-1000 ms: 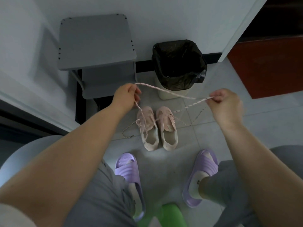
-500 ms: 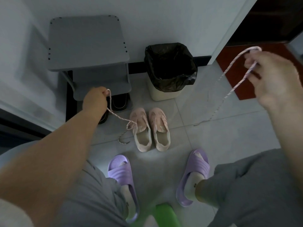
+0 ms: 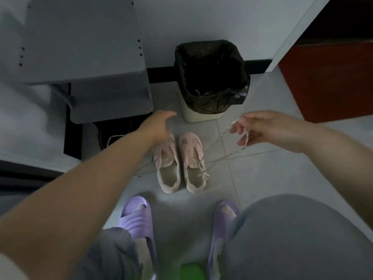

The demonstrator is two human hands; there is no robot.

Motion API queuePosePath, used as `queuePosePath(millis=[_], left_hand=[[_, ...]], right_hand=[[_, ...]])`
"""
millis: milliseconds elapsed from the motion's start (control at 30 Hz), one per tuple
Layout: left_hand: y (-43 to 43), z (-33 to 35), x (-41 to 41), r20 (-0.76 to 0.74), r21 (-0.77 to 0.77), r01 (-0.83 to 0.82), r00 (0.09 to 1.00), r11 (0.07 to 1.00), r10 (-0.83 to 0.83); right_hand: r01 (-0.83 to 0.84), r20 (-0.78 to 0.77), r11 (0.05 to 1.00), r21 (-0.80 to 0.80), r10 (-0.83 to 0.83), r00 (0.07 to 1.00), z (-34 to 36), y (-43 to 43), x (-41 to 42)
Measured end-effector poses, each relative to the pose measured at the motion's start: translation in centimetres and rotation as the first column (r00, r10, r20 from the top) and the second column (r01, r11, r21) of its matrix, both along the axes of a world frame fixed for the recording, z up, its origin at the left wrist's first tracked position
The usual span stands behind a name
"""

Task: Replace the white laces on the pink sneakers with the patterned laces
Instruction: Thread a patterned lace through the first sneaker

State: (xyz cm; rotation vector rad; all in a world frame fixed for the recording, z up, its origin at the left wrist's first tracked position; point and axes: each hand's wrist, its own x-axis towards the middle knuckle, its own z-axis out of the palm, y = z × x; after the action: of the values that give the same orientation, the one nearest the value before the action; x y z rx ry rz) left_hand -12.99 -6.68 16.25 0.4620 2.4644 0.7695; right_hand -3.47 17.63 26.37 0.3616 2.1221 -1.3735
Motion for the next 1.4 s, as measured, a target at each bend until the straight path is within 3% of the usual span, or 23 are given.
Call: queuePosePath(millis=[67, 133, 233, 333, 433, 533, 600, 700, 767, 800, 933, 1033, 1133, 1233, 1300, 1400], left_hand=[[2.8, -0.2, 0.4, 0.136, 0.255, 0.087, 0.983, 0.963, -0.124], [5.2, -0.2, 0.6, 0.332, 0.430, 0.135, 0.896, 0.893, -0.295], [6.6, -1.2, 0.3, 0.454, 0.511, 0.127, 0.800, 0.850, -0.392], [5.2, -3.9, -0.5, 0.495, 0.430, -0.077, 0.854, 0.900, -0.163], [2.6, -7.7, -1.6, 0.546, 0.346, -0.435, 0.814, 0.831, 0.198], [0.0, -11.0, -2.5, 0.342, 0.249, -0.459, 0.865, 0.853, 0.366], [-1.3, -12.5, -3.0, 0.245, 0.205, -0.451, 0.883, 0.869, 0.401], [-2.4, -13.9, -4.1, 0.150, 0.152, -0.392, 0.917, 0.907, 0.371], [-2.4, -14.1, -4.8, 0.088, 0.096, -0.359, 0.932, 0.928, 0.351], [-2.2, -14.1, -5.0, 0.056, 0.092, -0.347, 0.938, 0.933, 0.343], [0.0, -13.7, -5.1, 0.064, 0.177, -0.322, 0.947, 0.930, 0.315], [2.0, -13.7, -5.1, 0.065, 0.168, -0.244, 0.969, 0.955, 0.237], [4.0, -13.1, -5.5, 0.090, 0.024, 0.082, 0.992, 0.996, -0.084], [5.9, -10.6, -6.5, 0.186, -0.147, 0.420, 0.901, 0.896, -0.392], [6.8, -8.1, -7.3, 0.249, -0.068, 0.417, 0.887, 0.906, -0.389], [7.4, -5.6, -7.8, 0.350, 0.227, 0.154, 0.908, 0.962, -0.228]], right_hand=[[-0.105, -0.003, 0.993, 0.054, 0.106, 0.994, -2.3, -0.4, -0.9], [-0.152, -0.024, 0.987, 0.050, 0.154, 0.988, -4.2, -1.1, -2.0], [-0.094, -0.061, 0.995, 0.027, 0.096, 0.994, -6.9, -1.2, -3.7], [-0.112, -0.016, 0.986, 0.123, 0.115, 0.993, -9.3, 0.7, -4.8], [-0.143, 0.115, 0.964, 0.222, 0.120, 0.986, -12.1, 4.7, -4.7], [0.139, 0.138, 0.982, 0.131, -0.157, 0.978, -14.6, 9.5, -3.0], [0.433, 0.134, 0.901, 0.033, -0.433, 0.891, -16.0, 12.3, -1.6], [0.807, 0.200, 0.570, -0.152, -0.782, 0.590, -17.9, 14.0, -0.2], [0.875, 0.291, 0.413, -0.254, -0.830, 0.476, -18.8, 12.7, -0.1], [0.872, 0.332, 0.403, -0.277, -0.812, 0.481, -19.5, 11.8, -0.1], [0.729, 0.477, 0.556, -0.400, -0.553, 0.684, -20.9, 5.4, -1.3], [0.590, 0.446, 0.630, -0.505, -0.395, 0.803, -20.7, 2.2, -2.7], [0.520, 0.373, 0.670, -0.529, -0.367, 0.852, -20.0, 1.3, -3.6], [0.557, 0.356, 0.699, -0.449, -0.431, 0.829, -20.3, 0.9, -4.0], [0.442, 0.267, 0.818, -0.370, -0.362, 0.893, -20.5, -0.3, -3.9], [0.173, 0.154, 0.945, -0.277, -0.134, 0.979, -20.9, -3.3, -3.5]])
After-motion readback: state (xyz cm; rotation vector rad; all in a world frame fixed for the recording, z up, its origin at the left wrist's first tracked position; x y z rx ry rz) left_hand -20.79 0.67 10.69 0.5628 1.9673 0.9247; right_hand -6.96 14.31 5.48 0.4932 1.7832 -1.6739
